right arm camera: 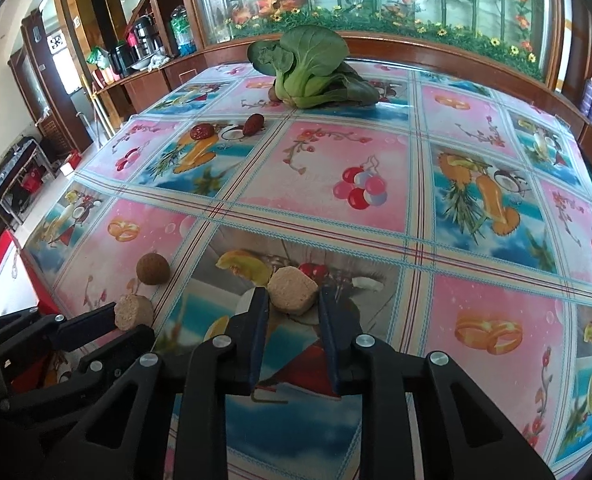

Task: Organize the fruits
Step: 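Grasp a tan round cookie with the right gripper while the left grasps a crumbly tan pastry, then carry the cookie and pastry over the white tray with both grippers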

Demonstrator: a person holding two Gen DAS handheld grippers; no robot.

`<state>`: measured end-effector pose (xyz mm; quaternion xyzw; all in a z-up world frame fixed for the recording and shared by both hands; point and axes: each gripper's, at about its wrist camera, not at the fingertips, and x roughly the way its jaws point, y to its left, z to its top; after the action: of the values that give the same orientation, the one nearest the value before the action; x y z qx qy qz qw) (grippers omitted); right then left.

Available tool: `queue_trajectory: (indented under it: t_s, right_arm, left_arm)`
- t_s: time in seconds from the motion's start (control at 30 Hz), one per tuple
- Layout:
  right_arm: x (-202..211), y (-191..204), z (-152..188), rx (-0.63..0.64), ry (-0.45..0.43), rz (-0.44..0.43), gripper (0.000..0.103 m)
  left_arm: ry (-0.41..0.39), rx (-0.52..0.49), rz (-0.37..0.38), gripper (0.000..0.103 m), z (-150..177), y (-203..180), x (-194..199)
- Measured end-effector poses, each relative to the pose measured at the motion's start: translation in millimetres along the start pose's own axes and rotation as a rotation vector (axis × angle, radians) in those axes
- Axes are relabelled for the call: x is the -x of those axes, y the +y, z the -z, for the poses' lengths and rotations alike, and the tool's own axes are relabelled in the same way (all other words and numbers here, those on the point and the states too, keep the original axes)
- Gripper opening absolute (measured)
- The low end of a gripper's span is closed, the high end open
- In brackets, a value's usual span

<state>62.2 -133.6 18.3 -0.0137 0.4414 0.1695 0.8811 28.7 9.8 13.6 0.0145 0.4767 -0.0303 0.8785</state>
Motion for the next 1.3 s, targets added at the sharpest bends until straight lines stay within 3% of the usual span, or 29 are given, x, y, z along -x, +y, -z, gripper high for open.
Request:
queue_trajectory:
  t_s: [0.33, 0.37, 0.47, 0.5, 0.57, 0.7, 0.73, 0.77, 0.9, 0.97, 1.13, 1.3]
  right_arm:
    - [5.4, -10.6, 6.4, 0.140, 0.019, -0.102, 0.025]
    - [5.9, -12.6, 6.5, 0.136, 0.019, -0.110, 0.028]
    - [6.8, -13.1, 6.4, 0.142, 0.012, -0.086, 0.055]
    - [6.2, -12.5, 6.3, 0.144, 0.008, -0.074, 0.057]
    - [4.8, -10.7, 5.5, 0.142, -0.005, -0.066, 0.057]
    - [1.4, -6.3, 3.2, 0.135, -0.011, -0.058, 0.053]
    - [1.4, -3.7, 3.4, 0.148, -0.017, -0.038, 0.052]
    - [0.5, 0.0, 4.2, 0.167, -0.015, -0.013, 0.049]
    - [0.3, 3.6, 4.8, 0.187, -0.019, 0.042, 0.025]
    - [0.9, 1.3, 3.6, 0.173, -0.015, 0.036, 0.025]
    - [6.6, 0.0, 2.2, 0.139, -0.033, -0.002, 0.025]
    - [28.8, 2.5, -3.7, 0.087, -0.121, -0.080, 0.025]
  left_arm:
    - [-0.006, 0.025, 0.039, 0.029, 2.2, 8.5, 2.0]
    - [-0.005, 0.020, 0.037, 0.029, 2.4, 9.4, 2.4]
    - [-0.004, 0.027, 0.054, 0.038, 1.7, 10.3, 2.2]
    - [-0.004, 0.030, 0.054, 0.041, 1.3, 10.5, 2.2]
    - [-0.003, 0.029, 0.025, 0.056, 1.2, 10.3, 0.9]
    - [-0.022, 0.041, 0.021, 0.056, 1.1, 13.9, 0.9]
    - [-0.027, 0.042, 0.028, 0.055, 0.5, 14.8, 1.4]
    - [-0.026, 0.040, 0.029, 0.046, 0.1, 14.9, 0.9]
    - [-0.026, 0.012, 0.012, 0.034, -0.3, 10.3, -0.9]
    - [-0.029, 0.007, 0.012, 0.029, 0.1, 9.9, -1.2]
    - [-0.029, 0.030, 0.011, 0.029, -0.2, 12.6, 1.5]
    - [-0.082, 0.019, 0.005, 0.029, -1.1, 10.8, 21.6]
